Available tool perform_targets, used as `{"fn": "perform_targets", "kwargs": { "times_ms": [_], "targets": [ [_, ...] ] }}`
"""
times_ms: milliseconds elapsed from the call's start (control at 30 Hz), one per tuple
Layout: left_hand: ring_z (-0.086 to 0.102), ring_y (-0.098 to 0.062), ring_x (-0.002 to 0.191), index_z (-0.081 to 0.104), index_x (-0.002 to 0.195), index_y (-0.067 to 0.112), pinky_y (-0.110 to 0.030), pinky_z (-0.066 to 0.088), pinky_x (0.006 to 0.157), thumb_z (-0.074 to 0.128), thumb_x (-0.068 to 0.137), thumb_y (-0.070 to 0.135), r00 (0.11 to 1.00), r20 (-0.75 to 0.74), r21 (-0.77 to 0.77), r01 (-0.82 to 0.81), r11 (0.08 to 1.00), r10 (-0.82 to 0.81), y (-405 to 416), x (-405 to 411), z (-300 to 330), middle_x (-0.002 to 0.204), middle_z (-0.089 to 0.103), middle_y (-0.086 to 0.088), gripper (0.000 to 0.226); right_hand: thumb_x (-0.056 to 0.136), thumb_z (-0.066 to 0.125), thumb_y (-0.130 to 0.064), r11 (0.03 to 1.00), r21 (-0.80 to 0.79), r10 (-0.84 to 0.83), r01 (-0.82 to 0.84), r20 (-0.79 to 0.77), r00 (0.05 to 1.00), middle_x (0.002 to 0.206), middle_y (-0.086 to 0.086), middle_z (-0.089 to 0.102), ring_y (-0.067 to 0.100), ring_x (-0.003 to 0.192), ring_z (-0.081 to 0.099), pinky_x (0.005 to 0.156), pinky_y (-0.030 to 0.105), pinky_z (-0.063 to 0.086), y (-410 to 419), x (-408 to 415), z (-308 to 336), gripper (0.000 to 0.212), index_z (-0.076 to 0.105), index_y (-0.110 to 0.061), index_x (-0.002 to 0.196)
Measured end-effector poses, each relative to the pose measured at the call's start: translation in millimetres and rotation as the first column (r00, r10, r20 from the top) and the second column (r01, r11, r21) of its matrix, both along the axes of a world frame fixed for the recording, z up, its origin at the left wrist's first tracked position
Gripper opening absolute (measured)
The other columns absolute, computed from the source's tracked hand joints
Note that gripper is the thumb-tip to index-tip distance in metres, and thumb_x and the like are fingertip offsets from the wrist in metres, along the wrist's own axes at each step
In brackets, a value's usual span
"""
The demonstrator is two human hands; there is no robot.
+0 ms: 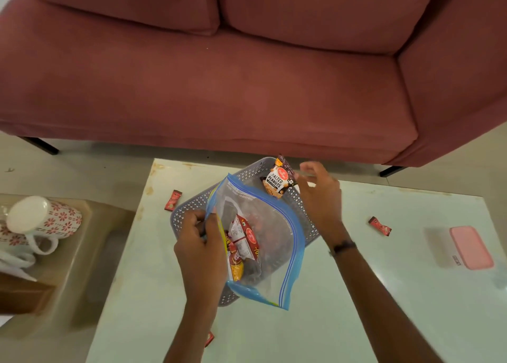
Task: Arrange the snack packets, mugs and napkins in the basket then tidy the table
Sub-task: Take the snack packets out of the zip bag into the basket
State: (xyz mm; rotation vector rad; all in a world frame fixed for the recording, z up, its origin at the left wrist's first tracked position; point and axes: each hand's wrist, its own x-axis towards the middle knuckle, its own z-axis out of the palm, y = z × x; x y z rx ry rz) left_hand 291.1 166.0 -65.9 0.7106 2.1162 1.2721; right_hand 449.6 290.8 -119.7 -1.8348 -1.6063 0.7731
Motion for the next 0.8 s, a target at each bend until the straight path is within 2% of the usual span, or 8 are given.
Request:
{"fn": "perform_targets", "kwargs": {
  "times_ms": [67, 167, 233, 300, 400, 467, 633, 800],
  "targets": [
    [0.055, 0.003, 0.055, 0.055, 0.079, 0.018, -0.004, 0.041, 0.049, 0.053, 0.092, 0.02, 1.0, 0.002, 0.009, 0.003, 1.0, -0.003, -3, -1, 1, 0.064, 0.056, 0.005, 0.013, 0.088, 0.063, -0.014, 0.995, 0.094, 0.046, -0.036, -0.107, 0.993, 0.09, -0.005, 0.072, 0.007, 0.078, 0.066, 0.068, 0.005, 0.046, -41, -5, 44, 0.007, 0.067, -0.015, 0.094],
    [0.054, -0.006, 0.056, 0.053, 0.079, 0.019, -0.004, 0.041, 0.053, 0.059, 0.089, 0.024, 0.999, -0.021, -0.001, 0.029, 1.0, -0.029, -4, -3, 7, 0.065, 0.056, 0.009, 0.012, 0.086, 0.064, -0.011, 0.966, 0.081, 0.256, -0.245, -0.177, 0.95, 0.076, -0.009, 0.07, 0.005, 0.07, 0.065, 0.067, 0.007, 0.048, -86, -21, 91, 0.006, 0.069, -0.015, 0.084],
    [0.057, 0.003, 0.058, 0.053, 0.084, 0.017, -0.001, 0.04, 0.053, 0.062, 0.087, 0.021, 0.998, -0.038, -0.018, 0.054, 0.998, -0.054, -6, -6, 8, 0.067, 0.054, 0.013, 0.011, 0.086, 0.062, -0.01, 0.912, -0.017, 0.407, -0.409, -0.065, 0.911, 0.076, -0.003, 0.072, 0.011, 0.07, 0.066, 0.07, 0.022, 0.053, -97, -37, 89, 0.009, 0.069, -0.014, 0.084],
    [0.056, 0.015, 0.06, 0.052, 0.087, 0.019, 0.0, 0.041, 0.053, 0.066, 0.084, 0.02, 0.996, -0.038, -0.015, 0.077, 0.997, -0.078, -11, -8, 6, 0.07, 0.055, 0.018, 0.014, 0.089, 0.053, -0.011, 0.824, -0.204, 0.56, -0.528, 0.152, 0.815, 0.086, 0.01, 0.072, 0.026, 0.08, 0.067, 0.073, 0.034, 0.053, -94, -52, 74, 0.014, 0.067, -0.012, 0.09],
    [0.061, 0.005, 0.063, 0.051, 0.093, 0.026, -0.004, 0.046, 0.052, 0.065, 0.085, 0.024, 0.995, -0.025, 0.009, 0.097, 0.995, -0.097, -20, -10, 3, 0.076, 0.056, 0.024, 0.016, 0.093, 0.043, -0.006, 0.705, -0.452, 0.704, -0.546, 0.356, 0.614, 0.11, 0.02, 0.064, 0.035, 0.103, 0.06, 0.08, 0.036, 0.045, -83, -75, 52, 0.023, 0.06, -0.002, 0.107],
    [0.06, 0.003, 0.068, 0.05, 0.095, 0.026, -0.004, 0.047, 0.053, 0.063, 0.087, 0.024, 0.997, -0.013, 0.027, 0.082, 0.996, -0.082, -25, -9, 1, 0.078, 0.055, 0.025, 0.016, 0.094, 0.042, -0.003, 0.673, -0.517, 0.737, -0.529, 0.401, 0.545, 0.118, 0.021, 0.06, 0.034, 0.109, 0.057, 0.088, 0.036, 0.044, -77, -89, 38, 0.024, 0.056, 0.001, 0.113],
    [0.058, 0.014, 0.066, 0.05, 0.092, 0.024, -0.001, 0.045, 0.055, 0.063, 0.087, 0.023, 0.999, -0.013, 0.065, 0.047, 0.997, -0.046, -36, -8, -5, 0.075, 0.055, 0.024, 0.014, 0.092, 0.05, -0.01, 0.73, -0.511, 0.679, -0.453, 0.469, 0.565, 0.121, 0.016, 0.058, 0.031, 0.112, 0.056, 0.091, 0.035, 0.046, -71, -106, -4, 0.025, 0.054, -0.004, 0.116],
    [0.058, 0.0, 0.07, 0.048, 0.096, 0.024, 0.003, 0.042, 0.054, 0.062, 0.087, 0.023, 0.999, -0.027, 0.058, 0.049, 0.997, -0.048, -42, -11, -9, 0.08, 0.055, 0.019, 0.017, 0.091, 0.049, -0.006, 0.763, -0.507, 0.638, -0.401, 0.49, 0.594, 0.119, 0.016, 0.059, 0.033, 0.112, 0.057, 0.089, 0.036, 0.047, -83, -109, -27, 0.026, 0.057, -0.003, 0.116]
  ]
}}
